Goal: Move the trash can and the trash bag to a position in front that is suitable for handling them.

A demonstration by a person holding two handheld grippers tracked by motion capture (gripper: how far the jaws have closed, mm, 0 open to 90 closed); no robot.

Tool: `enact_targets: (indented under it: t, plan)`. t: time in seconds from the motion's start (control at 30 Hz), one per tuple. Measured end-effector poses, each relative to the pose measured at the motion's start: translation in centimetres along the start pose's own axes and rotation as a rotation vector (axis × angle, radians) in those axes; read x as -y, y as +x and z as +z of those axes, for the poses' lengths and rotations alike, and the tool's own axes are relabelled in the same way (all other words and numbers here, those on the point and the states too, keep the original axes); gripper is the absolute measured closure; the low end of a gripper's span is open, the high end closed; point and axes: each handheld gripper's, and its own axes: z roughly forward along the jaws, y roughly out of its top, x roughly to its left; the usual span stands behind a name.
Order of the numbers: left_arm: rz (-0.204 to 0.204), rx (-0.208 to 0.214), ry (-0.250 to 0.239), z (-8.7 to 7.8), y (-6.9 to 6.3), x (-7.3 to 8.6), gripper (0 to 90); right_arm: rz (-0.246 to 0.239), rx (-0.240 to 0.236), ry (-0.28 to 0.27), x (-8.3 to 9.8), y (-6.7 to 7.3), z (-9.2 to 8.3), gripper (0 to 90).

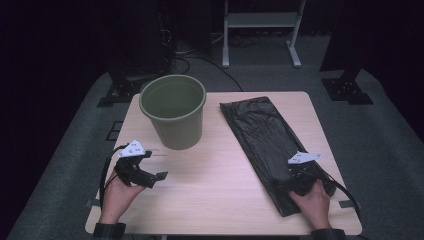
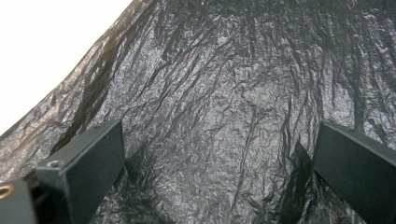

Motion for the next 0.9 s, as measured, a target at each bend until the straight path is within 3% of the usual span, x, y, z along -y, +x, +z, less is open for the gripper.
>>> enact_targets:
  t: [0.43,0.9]
  plan:
    - [-0.018,-0.012,-0.023,-1.8,0.9,-2.5,0.0,0.0,0.0,0.0,0.0,0.0,0.0,1.1]
    - [-0.017,-0.032,-0.059,-4.0,2.8,-6.6,0.0,0.0,0.0,0.0,0.0,0.0,0.0,1.1]
